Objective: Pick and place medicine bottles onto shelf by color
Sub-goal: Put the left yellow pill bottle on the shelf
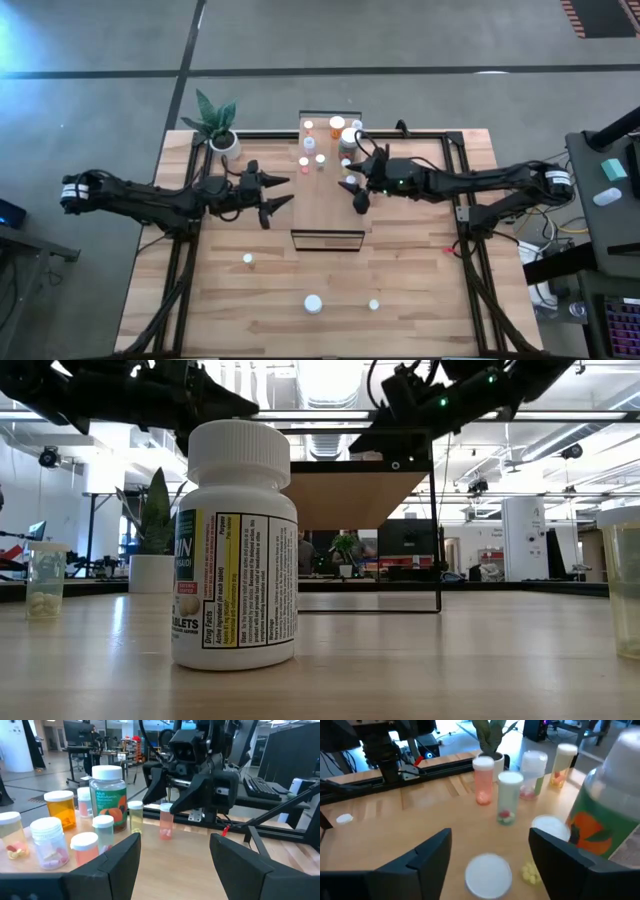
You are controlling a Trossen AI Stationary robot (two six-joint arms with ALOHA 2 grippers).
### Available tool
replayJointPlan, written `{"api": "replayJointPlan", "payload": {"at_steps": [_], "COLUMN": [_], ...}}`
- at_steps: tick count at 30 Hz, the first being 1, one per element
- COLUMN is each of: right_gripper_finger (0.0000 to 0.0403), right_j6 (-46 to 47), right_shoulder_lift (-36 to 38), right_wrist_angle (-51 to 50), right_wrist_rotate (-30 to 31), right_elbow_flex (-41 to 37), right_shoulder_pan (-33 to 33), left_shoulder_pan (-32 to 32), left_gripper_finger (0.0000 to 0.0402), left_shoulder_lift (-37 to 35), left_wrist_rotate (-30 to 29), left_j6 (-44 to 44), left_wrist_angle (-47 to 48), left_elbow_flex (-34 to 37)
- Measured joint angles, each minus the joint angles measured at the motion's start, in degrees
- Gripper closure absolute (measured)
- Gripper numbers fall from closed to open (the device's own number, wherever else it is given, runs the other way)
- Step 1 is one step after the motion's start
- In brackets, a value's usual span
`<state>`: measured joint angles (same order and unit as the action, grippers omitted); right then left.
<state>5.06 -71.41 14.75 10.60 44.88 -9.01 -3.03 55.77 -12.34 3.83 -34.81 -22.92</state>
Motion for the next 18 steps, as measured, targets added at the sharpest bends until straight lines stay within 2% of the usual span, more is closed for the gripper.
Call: {"api": "replayJointPlan", "payload": {"at_steps": [5,9,13,18], "right_gripper_finger": [0.0126,0.0137,0.0187,0.0285], "right_j6": [-3.7,-5.0,-7.2,-9.1], "right_shoulder_lift": [3.3,6.1,8.7,12.6], "right_wrist_angle": [-7.3,-14.3,-18.6,-16.8], "right_wrist_rotate": [0.0,0.0,0.0,-0.1], "right_elbow_flex": [3.7,6.7,5.9,-1.3], "right_shoulder_pan": [1.5,3.6,6.8,12.4], "left_shoulder_pan": [0.1,0.4,1.8,6.8], "left_gripper_finger": [0.0188,0.0213,0.0252,0.0314], "left_shoulder_lift": [-2.7,-5.1,-6.3,-6.1], "left_wrist_rotate": [0.5,1.1,2.8,3.5], "left_j6": [-0.1,0.2,0.2,0.3], "left_wrist_angle": [6.1,11.0,14.9,24.2], "left_elbow_flex": [-0.8,-1.1,-1.4,-4.1]}}
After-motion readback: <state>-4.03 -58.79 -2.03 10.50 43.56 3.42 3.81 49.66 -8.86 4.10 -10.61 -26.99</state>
